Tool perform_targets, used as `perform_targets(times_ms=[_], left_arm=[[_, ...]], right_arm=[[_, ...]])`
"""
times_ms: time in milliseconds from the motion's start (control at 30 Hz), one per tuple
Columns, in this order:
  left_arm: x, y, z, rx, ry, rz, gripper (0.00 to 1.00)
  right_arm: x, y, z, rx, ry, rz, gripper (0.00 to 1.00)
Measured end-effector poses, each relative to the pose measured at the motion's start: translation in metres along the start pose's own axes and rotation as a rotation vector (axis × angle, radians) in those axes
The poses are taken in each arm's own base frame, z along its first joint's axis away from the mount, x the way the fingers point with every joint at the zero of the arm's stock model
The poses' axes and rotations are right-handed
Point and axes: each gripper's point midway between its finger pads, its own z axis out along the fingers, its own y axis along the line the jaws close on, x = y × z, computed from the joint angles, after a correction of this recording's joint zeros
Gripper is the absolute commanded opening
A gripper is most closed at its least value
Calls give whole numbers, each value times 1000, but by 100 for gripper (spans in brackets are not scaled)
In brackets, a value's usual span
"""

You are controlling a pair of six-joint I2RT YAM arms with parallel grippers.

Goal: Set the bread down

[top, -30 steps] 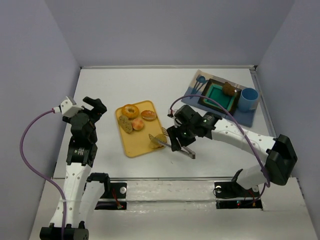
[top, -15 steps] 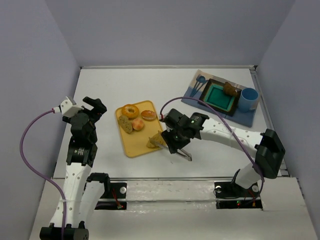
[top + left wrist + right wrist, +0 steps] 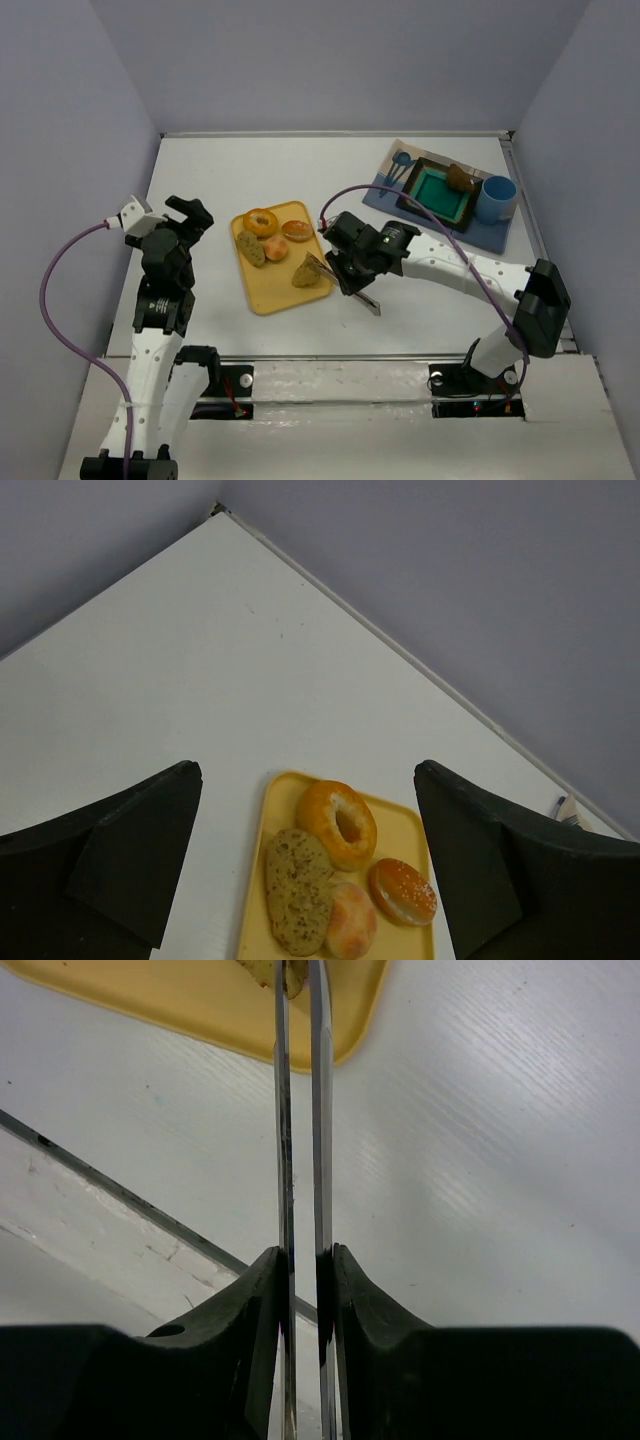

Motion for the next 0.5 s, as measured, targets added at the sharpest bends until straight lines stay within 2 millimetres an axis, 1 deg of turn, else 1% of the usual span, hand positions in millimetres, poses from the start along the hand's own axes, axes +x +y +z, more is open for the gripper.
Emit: perform_targets(times_ms=[100,233,267,300,367,400,433,500], left_arm=[[-1,0,-1,2,-5,-4,99],[-5,-1,-3,5,-16,-10,99],[-5,-1,-3,6,-18,-11,99],[-6,-1,-4,7,-19,-12,99],[-6,-1,-4,7,-21,-15,99],[-6,-1,-4,7,-21,-15,99],[-6,-1,-4,6,-22,-16,99],[-6,-1,-4,5,-22,-16,99]], right_arm=[[-8,-3,-5,23,-38,11,7],[-30,-18,-24,61,-157,64,7],[-39,-27,-31,67,-196,99,7],[-52,-42,-42,77,-258,152,7],[-72,-73,-59,112,-352,245,7],[-87,-111,-75,167,-439,345,7],[-92,-135,-84,211,-489,403,7],[-95,-192,-103,331,-569,528,7]])
